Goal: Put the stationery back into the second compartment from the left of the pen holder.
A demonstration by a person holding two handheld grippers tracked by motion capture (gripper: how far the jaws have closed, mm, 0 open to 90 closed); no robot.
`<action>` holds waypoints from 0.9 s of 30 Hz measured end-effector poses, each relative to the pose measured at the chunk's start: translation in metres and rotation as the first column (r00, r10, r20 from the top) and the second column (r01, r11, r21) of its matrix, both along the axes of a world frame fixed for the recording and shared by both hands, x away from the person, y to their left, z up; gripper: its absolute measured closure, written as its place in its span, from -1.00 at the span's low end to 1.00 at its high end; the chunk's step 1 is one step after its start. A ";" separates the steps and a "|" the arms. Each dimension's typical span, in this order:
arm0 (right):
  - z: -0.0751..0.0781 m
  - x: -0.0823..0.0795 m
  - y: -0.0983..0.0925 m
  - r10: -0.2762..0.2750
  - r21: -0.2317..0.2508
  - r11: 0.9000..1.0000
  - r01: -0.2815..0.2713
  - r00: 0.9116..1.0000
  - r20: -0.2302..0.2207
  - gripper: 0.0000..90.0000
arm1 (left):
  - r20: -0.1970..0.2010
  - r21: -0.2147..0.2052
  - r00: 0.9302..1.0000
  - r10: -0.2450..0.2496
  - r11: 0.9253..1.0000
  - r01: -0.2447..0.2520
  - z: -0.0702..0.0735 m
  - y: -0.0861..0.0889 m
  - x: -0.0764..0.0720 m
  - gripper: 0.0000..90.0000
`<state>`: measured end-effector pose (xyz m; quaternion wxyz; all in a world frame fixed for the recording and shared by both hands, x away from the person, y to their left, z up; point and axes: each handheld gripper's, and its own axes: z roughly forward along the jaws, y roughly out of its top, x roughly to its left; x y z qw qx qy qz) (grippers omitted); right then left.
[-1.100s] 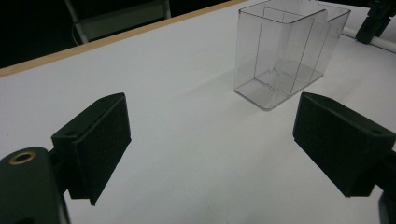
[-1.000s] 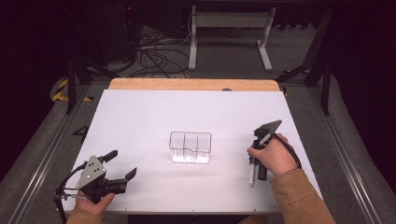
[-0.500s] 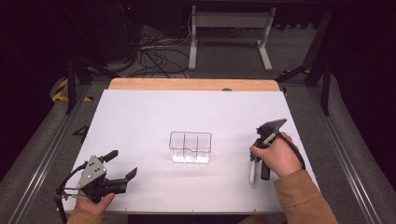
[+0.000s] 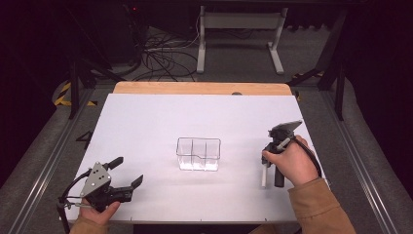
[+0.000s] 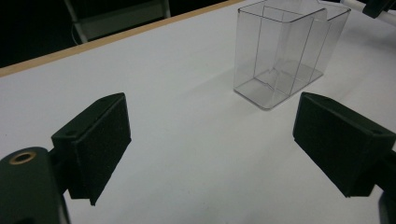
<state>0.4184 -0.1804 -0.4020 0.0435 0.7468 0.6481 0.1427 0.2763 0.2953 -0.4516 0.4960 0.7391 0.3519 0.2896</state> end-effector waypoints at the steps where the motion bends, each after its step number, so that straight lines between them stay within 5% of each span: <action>1: 0.002 -0.001 0.000 0.013 0.002 1.000 -0.013 1.000 0.016 0.76 | 0.001 0.000 1.000 0.000 1.000 0.000 0.000 0.000 0.000 -0.73; 6: 0.013 -0.006 0.004 0.084 0.011 0.996 -0.086 0.990 0.110 0.76 | 0.000 0.001 1.000 0.000 1.000 0.000 0.000 0.000 0.000 -0.73; 14: 0.025 -0.013 0.009 0.205 0.000 0.977 -0.211 0.948 0.242 0.76 | 0.003 0.002 1.000 0.003 1.000 -0.003 0.000 0.001 -0.001 -0.73; 19: 0.033 -0.016 0.012 0.289 -0.006 0.952 -0.307 0.891 0.349 0.76 | 0.003 0.002 1.000 0.003 1.000 -0.003 0.000 0.001 -0.002 -0.73; 22: 0.039 -0.017 0.014 0.339 0.011 0.928 -0.373 0.854 0.395 0.76 | 0.005 0.003 1.000 0.007 1.000 -0.007 0.000 0.002 -0.003 -0.73; 24: 0.041 -0.019 0.015 0.377 0.003 0.907 -0.421 0.815 0.440 0.76 | 0.005 0.003 1.000 0.010 1.000 -0.010 0.000 0.002 -0.003 -0.73; 25: 0.043 -0.019 0.015 0.388 0.006 0.899 -0.438 0.803 0.453 0.76 | 0.005 0.003 1.000 0.011 1.000 -0.011 0.000 0.002 -0.003 -0.73; 26: 0.044 -0.020 0.016 0.409 0.001 0.885 -0.465 0.780 0.474 0.76 | 0.003 0.002 1.000 0.012 1.000 -0.012 0.000 0.002 -0.004 -0.73; 27: 0.046 -0.021 0.017 0.434 -0.017 0.869 -0.495 0.745 0.506 0.76 | 0.004 0.003 1.000 0.012 1.000 -0.012 0.000 0.003 -0.004 -0.73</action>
